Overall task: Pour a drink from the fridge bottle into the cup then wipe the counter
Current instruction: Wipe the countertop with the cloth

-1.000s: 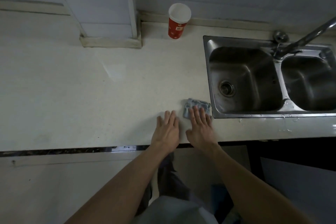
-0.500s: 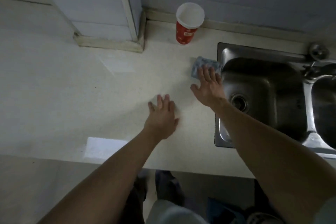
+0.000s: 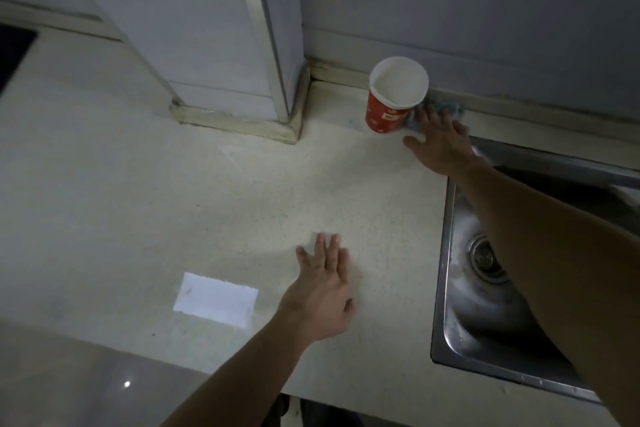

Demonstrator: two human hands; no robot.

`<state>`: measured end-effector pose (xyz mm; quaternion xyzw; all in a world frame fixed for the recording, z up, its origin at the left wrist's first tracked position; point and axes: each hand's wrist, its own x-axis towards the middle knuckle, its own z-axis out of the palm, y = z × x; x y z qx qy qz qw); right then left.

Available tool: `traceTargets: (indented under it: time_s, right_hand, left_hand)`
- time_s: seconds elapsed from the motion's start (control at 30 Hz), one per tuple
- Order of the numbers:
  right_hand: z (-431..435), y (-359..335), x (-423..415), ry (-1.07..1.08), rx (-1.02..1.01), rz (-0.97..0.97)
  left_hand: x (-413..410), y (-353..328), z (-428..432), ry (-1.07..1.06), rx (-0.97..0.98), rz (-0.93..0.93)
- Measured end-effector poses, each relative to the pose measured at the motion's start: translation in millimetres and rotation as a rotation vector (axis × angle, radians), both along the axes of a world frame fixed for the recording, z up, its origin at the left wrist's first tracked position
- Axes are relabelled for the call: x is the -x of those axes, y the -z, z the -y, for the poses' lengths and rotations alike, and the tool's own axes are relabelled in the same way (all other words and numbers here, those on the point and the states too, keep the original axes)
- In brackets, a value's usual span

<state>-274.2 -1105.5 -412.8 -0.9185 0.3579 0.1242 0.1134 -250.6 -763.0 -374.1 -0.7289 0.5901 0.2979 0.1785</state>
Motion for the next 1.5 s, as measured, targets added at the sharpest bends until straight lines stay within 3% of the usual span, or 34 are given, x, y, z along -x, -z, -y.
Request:
traceTargets:
  time_s: [0.4, 0.83, 1.1, 1.5]
  right_hand:
    - [-14, 1, 6, -0.017, 0.010, 0.013]
    - [-182, -20, 81, -0.060, -0.114, -0.032]
    - [-291, -27, 117, -0.047, -0.124, -0.069]
    - [-467, -29, 146, 0.003, -0.149, -0.072]
  left_hand:
    - [0, 2, -2, -0.104, 0.039, -0.060]
    - [12, -2, -43, -0.398, 0.333, -0.181]
    - [2, -8, -111, -0.347, 0.312, -0.083]
    - [-17, -18, -181, -0.179, 0.284, -0.153]
